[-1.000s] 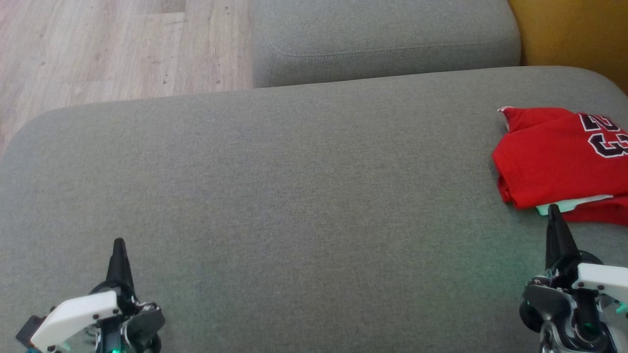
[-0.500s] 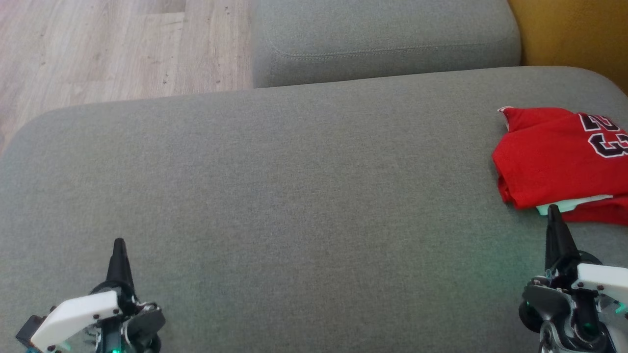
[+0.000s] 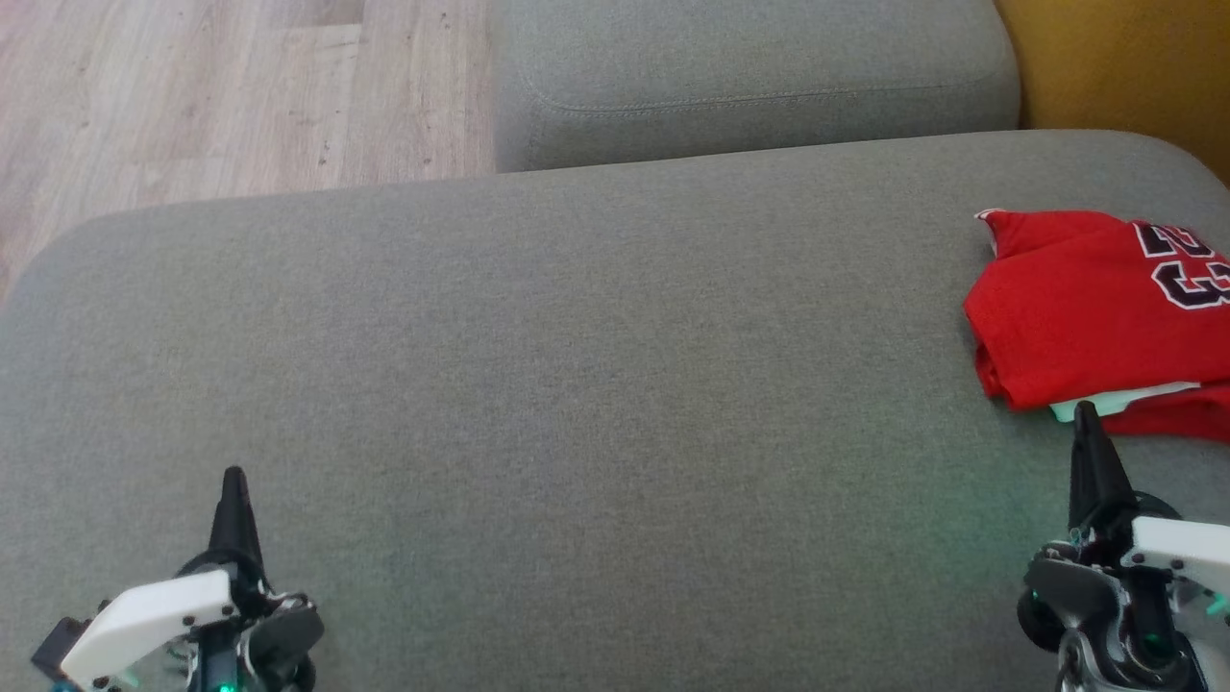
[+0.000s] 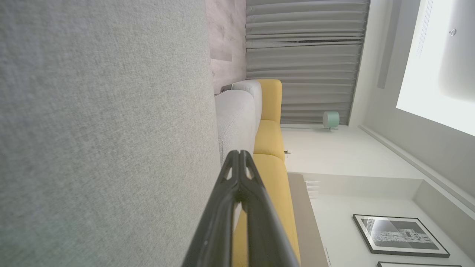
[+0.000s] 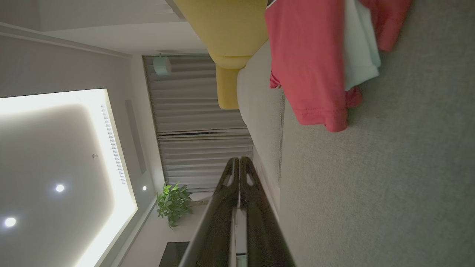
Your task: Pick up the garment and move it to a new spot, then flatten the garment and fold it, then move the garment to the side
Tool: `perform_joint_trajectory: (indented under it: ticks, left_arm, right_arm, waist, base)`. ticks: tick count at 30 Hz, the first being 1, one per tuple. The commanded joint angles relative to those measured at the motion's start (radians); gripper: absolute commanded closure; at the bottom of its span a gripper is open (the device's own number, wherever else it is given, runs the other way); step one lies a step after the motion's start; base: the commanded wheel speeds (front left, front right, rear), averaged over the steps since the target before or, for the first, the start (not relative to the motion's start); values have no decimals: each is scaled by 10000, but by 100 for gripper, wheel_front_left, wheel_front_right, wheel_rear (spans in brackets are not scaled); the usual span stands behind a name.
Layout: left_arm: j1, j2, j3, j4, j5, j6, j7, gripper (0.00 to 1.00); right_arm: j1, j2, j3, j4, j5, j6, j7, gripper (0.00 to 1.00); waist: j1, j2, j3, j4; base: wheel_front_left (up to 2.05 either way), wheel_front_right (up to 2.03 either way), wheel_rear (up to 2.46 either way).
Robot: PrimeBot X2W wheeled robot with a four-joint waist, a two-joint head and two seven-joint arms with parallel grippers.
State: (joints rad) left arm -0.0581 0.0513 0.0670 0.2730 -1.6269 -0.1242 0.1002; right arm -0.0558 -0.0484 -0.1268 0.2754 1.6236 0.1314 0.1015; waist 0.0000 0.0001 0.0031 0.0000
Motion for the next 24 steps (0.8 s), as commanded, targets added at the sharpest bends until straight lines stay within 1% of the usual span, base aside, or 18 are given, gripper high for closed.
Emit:
perform_joint_trajectory:
  ticks: [1,24]
  left_arm:
    - [-492,57,381,-282,111,-65,61,100]
    - [-494,38,408,-281,134,-65,82,100]
  right_arm:
    - [-514,-77,204,-311,-90,-7,57,100]
    - [-516,-60,180,-310,-109,-7,77,100]
  waist:
    - [0,-1,0,0]
    - [0,-1,0,0]
  base:
    - [0,0,0]
    - [0,0,0]
